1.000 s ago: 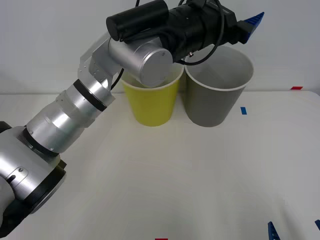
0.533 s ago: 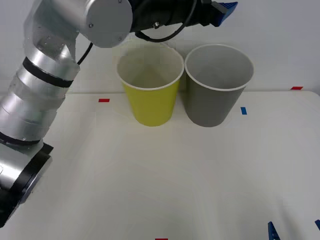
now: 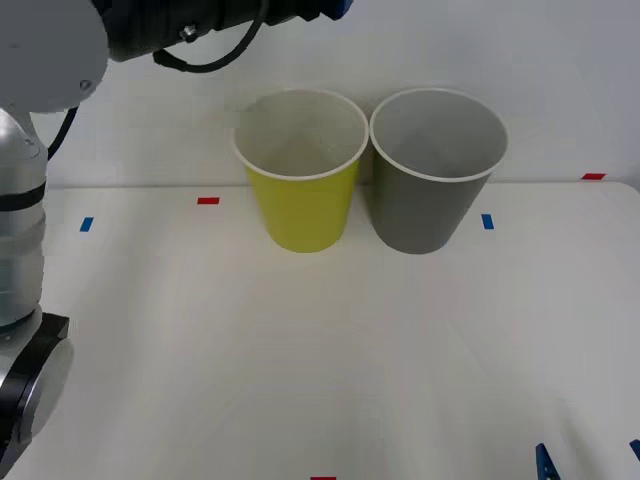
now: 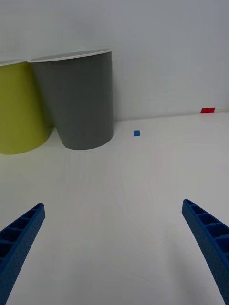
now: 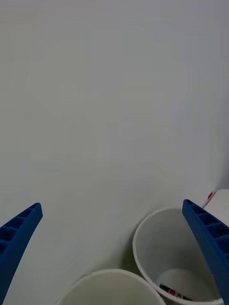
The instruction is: Put cans in the gray bin and PET bottles in the light green bin.
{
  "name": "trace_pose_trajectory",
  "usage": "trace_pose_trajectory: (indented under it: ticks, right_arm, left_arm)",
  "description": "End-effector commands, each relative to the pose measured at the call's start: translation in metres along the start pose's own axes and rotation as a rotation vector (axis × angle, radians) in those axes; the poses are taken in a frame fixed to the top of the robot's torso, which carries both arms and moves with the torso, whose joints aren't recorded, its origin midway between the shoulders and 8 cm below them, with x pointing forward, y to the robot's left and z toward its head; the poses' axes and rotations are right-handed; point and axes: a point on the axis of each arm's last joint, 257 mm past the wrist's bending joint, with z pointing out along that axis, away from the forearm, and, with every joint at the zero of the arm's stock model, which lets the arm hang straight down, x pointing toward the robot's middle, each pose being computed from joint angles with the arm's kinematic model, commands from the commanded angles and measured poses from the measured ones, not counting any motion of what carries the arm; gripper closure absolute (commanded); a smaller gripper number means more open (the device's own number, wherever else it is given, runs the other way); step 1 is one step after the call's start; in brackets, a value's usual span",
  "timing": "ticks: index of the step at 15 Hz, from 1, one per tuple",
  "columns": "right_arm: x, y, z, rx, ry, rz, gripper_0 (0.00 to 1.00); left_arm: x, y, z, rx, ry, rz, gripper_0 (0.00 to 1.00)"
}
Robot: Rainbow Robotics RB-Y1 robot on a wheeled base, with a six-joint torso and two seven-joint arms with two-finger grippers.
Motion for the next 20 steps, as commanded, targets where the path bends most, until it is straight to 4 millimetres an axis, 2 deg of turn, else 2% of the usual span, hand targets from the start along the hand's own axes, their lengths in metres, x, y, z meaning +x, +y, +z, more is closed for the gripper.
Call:
trace_pose_trajectory:
  ticks: [1, 9, 12, 14, 20]
  right_arm:
    - [0.000, 0.000, 0.000, 0.000, 0.000, 0.000, 0.00]
    - [0.000, 0.000, 0.000, 0.000, 0.000, 0.000, 0.00]
    - [0.000, 0.000, 0.000, 0.000, 0.000, 0.000, 0.00]
    - [0.000, 0.000, 0.000, 0.000, 0.000, 0.000, 0.00]
    - [0.000, 0.000, 0.000, 0.000, 0.000, 0.000, 0.00]
  left_arm:
    - [0.021, 0.023, -0.047, -0.080, 0.003, -0.029, 0.00]
    - [0.086, 0.041, -0.149, -0.261, 0.013, -0.107, 0.00]
    - [0.113, 0.051, -0.171, -0.323, -0.015, -0.152, 0.00]
    - [0.129, 0.050, -0.183, -0.341, -0.007, -0.169, 0.00]
    - [0.153, 0.051, -0.209, -0.398, 0.004, -0.245, 0.00]
